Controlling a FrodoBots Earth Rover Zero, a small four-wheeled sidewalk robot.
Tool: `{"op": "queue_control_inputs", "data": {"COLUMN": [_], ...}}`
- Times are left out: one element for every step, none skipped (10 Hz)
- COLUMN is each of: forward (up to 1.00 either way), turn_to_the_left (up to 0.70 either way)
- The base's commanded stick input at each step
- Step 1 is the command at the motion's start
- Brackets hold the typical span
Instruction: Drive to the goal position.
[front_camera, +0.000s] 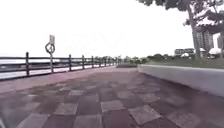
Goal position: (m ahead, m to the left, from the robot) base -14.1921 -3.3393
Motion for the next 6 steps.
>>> {"op": "queue_control_inputs", "data": {"forward": [1.00,1.00,1.00,1.00,1.00,1.00], "turn_to_the_left": [0.00,0.00,0.00,0.00,0.00,0.00]}}
